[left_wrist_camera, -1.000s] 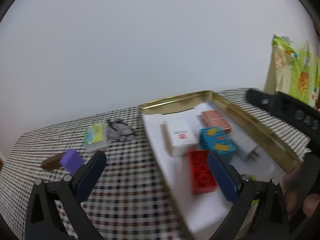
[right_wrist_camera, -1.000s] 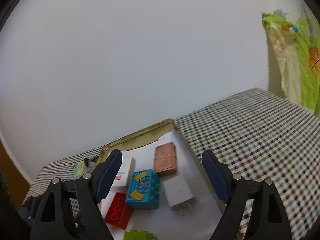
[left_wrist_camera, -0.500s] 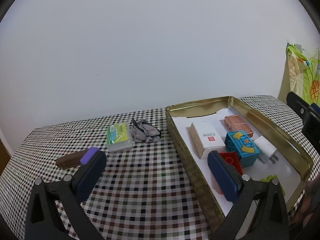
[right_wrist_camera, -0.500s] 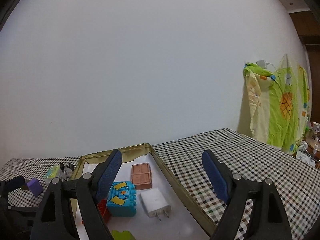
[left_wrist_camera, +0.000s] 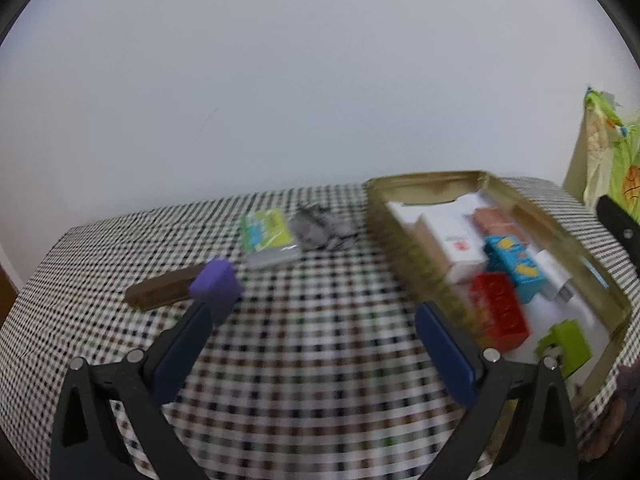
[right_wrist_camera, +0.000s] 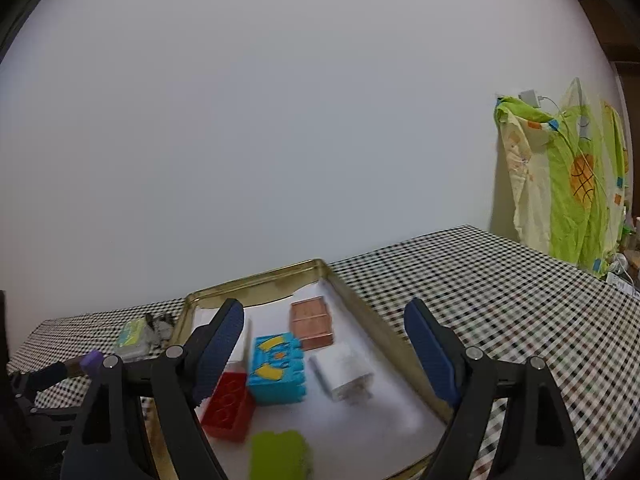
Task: Organize rigid objects
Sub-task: 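Move both grippers back from the tin toward the purple block and brown bar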
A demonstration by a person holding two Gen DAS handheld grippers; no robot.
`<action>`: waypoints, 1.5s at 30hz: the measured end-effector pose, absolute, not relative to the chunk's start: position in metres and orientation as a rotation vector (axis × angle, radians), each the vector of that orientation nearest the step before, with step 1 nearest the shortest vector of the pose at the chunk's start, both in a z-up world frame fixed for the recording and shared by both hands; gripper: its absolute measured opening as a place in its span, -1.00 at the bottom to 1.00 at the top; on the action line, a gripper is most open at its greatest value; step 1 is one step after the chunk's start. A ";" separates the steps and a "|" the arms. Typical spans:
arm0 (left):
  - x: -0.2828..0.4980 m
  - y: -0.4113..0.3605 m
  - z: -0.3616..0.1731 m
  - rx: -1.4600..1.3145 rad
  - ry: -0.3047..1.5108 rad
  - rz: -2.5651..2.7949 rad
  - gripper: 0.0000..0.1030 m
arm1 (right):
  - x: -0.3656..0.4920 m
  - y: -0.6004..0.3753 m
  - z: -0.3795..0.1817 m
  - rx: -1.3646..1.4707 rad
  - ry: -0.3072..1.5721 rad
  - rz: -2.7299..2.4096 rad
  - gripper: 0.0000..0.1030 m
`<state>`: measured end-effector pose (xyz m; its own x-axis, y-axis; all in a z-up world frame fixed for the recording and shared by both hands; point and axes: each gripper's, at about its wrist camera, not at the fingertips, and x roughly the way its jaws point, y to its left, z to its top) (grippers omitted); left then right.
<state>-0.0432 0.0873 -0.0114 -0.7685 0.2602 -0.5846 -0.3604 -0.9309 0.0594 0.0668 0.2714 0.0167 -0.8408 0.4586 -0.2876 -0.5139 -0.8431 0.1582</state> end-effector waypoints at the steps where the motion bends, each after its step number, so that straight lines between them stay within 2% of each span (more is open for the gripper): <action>1: -0.046 0.082 -0.012 -0.859 0.227 2.669 0.99 | 0.067 0.268 0.017 -0.325 0.308 2.593 0.64; 9: -0.064 0.045 -0.016 -0.921 0.137 2.686 0.99 | 0.049 0.225 0.015 -0.349 0.305 2.681 0.64; 26: -0.099 -0.016 -0.025 -0.963 0.147 2.773 0.99 | 0.006 0.157 0.011 -0.472 0.345 2.790 0.65; 35: -0.121 -0.053 -0.027 -0.985 0.143 2.851 0.99 | -0.022 0.134 0.006 -0.605 0.292 2.815 0.64; 45: -0.141 -0.089 -0.031 -1.046 0.046 2.919 0.99 | -0.065 0.130 -0.009 -0.772 0.441 2.834 0.64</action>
